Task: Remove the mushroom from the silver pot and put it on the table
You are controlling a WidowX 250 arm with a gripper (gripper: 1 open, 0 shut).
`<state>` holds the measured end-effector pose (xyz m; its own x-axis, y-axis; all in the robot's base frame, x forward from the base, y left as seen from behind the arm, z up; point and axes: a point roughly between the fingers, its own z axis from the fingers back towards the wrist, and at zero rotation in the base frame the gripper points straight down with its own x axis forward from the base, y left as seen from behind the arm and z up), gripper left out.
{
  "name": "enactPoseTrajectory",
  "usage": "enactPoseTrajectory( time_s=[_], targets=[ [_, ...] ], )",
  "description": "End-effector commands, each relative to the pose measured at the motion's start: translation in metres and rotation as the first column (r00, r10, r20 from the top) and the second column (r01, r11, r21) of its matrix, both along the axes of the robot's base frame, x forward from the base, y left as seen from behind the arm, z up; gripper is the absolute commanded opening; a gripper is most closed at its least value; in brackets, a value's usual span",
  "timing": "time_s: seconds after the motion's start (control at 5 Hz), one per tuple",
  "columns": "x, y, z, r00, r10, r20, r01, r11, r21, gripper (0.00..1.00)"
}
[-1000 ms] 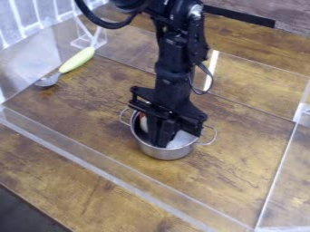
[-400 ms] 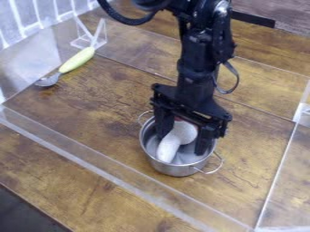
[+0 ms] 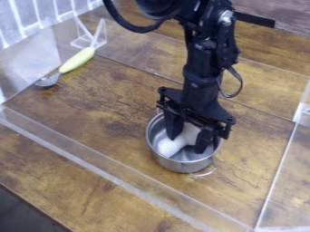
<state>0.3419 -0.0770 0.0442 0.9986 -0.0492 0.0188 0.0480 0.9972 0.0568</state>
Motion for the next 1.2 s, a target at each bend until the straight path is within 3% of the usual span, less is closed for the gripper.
enactPoseTrajectory(
  time_s=[0.0,0.2,0.4,0.6,1.0],
  targets=[
    [-0.005,-0.025,0.018,0.999,-0.015,0.047,0.015,1.000,-0.008,0.00],
    [-0.010,-0.036,0.033,0.999,-0.001,0.051,0.001,1.000,0.005,0.00],
    [-0.003,-0.031,0.045,0.998,0.018,0.064,-0.019,1.000,0.003,0.00],
    [0.008,-0.020,0.062,0.996,0.049,0.079,-0.049,0.999,-0.003,0.00],
    [0.028,0.020,0.118,0.986,0.117,0.122,-0.116,0.993,-0.021,0.00]
  ],
)
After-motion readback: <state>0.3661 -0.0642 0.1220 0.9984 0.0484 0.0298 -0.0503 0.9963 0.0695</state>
